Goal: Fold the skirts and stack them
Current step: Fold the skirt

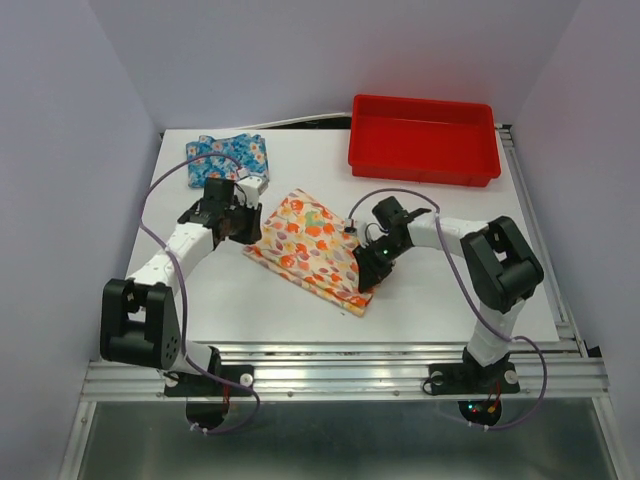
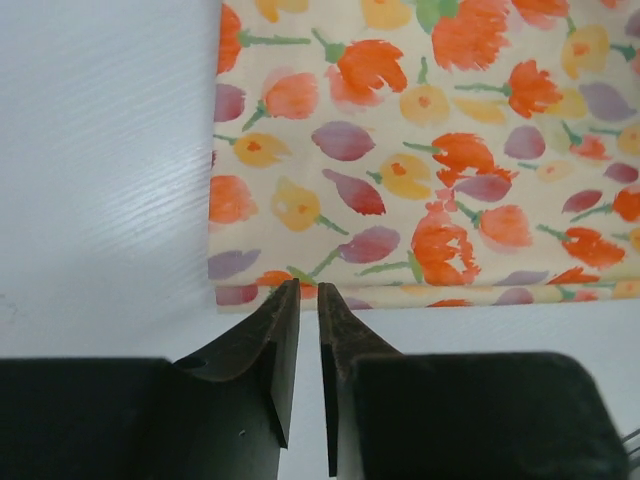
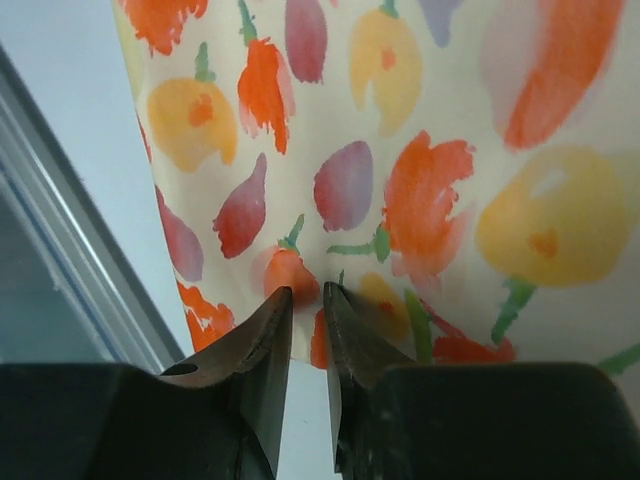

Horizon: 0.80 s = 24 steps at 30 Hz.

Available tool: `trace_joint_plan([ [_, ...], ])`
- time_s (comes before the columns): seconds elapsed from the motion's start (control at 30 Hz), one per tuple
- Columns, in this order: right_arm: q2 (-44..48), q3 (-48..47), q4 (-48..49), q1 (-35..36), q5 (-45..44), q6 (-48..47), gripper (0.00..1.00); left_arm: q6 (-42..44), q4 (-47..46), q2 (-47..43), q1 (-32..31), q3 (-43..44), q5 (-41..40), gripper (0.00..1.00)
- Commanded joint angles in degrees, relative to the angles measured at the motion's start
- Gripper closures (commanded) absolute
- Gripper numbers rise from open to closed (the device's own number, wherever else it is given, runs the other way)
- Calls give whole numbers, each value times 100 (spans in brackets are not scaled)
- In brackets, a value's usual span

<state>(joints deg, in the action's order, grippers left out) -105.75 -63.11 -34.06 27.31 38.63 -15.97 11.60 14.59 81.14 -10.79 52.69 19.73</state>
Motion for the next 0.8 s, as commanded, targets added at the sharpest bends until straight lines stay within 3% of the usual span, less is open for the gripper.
trace_joint_plan([
  [0.0, -16, 273, 330, 423, 361, 742, 74, -807, 544, 138, 50, 313, -346, 76],
  [0.13, 388, 47, 558, 688, 872, 1199, 66, -1088, 624, 305, 313, 321, -558, 76],
  [0.3, 846, -877, 532, -277, 1445, 1429, 60, -1475, 861, 463, 578, 277, -934, 79],
  [0.47, 680, -1511, 269, -946, 612, 965, 59, -1678, 818, 875, 622, 286, -1137, 85],
  [0.57, 372, -1581, 251, -1000, -169, 692, 59, -1783, 782, 1331, 630, 391, -937, 89],
  [0.77, -348, -1625, 277, -1000, -576, 603, 59, -1696, 774, 2019, 630, 822, -760, 92],
])
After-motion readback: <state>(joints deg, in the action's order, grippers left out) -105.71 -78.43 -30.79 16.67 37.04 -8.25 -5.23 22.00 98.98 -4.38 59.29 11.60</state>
